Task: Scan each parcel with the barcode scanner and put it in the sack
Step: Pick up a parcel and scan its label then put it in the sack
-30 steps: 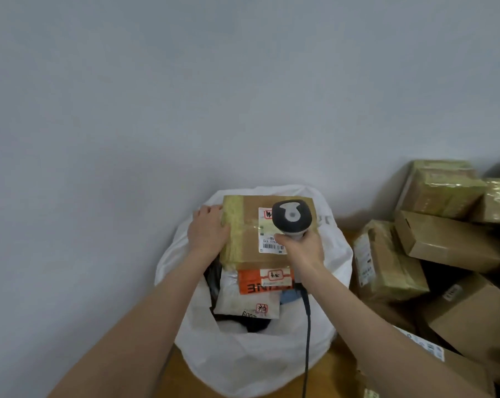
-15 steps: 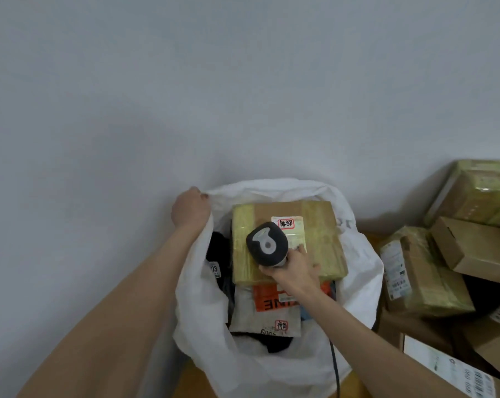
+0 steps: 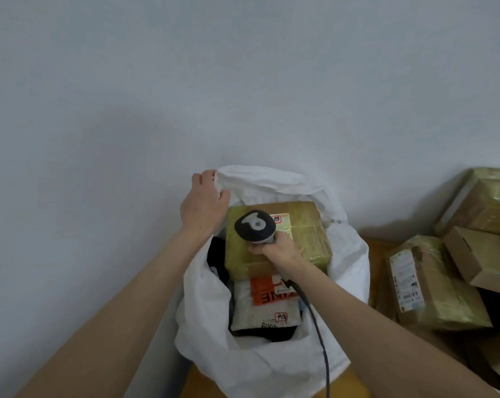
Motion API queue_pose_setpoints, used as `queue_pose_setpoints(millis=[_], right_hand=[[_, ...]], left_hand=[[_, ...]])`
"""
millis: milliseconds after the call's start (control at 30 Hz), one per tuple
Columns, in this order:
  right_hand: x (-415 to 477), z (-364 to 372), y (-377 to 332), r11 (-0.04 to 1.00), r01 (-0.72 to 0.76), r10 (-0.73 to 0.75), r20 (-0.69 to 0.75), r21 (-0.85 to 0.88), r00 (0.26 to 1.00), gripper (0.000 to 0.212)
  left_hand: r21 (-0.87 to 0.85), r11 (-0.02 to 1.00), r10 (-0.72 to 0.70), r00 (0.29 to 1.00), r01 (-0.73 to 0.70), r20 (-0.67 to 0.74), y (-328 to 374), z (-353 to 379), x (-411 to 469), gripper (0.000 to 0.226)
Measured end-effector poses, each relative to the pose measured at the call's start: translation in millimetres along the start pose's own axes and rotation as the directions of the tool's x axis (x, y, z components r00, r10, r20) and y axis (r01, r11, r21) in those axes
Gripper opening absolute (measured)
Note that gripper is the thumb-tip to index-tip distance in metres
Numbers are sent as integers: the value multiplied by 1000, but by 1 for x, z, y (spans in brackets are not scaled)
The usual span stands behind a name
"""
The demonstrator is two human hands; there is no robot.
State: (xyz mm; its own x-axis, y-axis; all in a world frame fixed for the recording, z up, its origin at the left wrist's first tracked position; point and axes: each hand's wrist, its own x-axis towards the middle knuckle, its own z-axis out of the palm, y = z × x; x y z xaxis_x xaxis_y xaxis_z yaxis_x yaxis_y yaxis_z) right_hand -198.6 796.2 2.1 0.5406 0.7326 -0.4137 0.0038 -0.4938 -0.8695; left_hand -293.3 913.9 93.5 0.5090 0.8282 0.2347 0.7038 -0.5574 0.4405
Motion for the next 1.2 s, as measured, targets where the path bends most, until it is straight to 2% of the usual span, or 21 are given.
queue_pose_setpoints(millis=[33,100,133,200,233,300,367,400,500,567,633,767,900,967,1067,1200], right_hand=[[-6,-9,0,996,16,-12,-42,86,999,22],[-18,-34,2,979,49,-7,-206,199,979,23],[-24,-48,4,977,67,-1,-308,203,952,24],[-33,-80,14,986,48,32,-461,160,887,20],[-34,-96,21,990,13,58,-500,137,864,17],[-33,-120,38,992,-98,125,-535,79,836,21],[-30,-134,55,976,-219,187,-530,1,827,29],[-26,-138,63,968,-251,208,-521,-13,828,29],[-15,-138,80,953,-302,277,-517,38,810,22],[-11,-137,80,954,-294,277,-579,67,767,14],[-15,-139,72,965,-235,254,-634,116,730,14],[-38,-164,42,981,-105,191,-734,162,651,19],[-65,-191,19,981,67,115,-820,184,561,15],[-77,-190,22,986,61,94,-808,158,582,11],[-90,-178,34,993,-15,95,-732,114,674,12],[-97,-166,31,996,-40,83,-660,80,747,15]], left_hand=[[-6,998,56,997,-57,-55,9,0,-6,43],[74,955,295,938,-286,-184,33,6,-20,42],[138,900,433,885,-414,-172,48,13,-29,37],[185,771,613,789,-610,43,76,37,-48,31],[161,754,606,770,-636,201,87,54,-56,36],[139,774,484,718,-618,500,98,91,-66,65],[194,762,352,646,-618,677,99,124,-71,90],[211,761,315,633,-613,707,96,138,-70,93],[214,763,324,648,-610,689,83,163,-64,80],[235,750,341,665,-619,664,73,168,-61,74],[282,751,301,689,-598,659,60,164,-58,75],[334,824,148,743,-457,653,36,143,-41,77],[354,832,92,734,-428,673,24,140,-42,79],[334,843,84,716,-422,693,23,142,-45,74],[297,856,98,698,-423,710,24,139,-49,61],[333,845,100,735,-418,670,15,132,-64,56]])
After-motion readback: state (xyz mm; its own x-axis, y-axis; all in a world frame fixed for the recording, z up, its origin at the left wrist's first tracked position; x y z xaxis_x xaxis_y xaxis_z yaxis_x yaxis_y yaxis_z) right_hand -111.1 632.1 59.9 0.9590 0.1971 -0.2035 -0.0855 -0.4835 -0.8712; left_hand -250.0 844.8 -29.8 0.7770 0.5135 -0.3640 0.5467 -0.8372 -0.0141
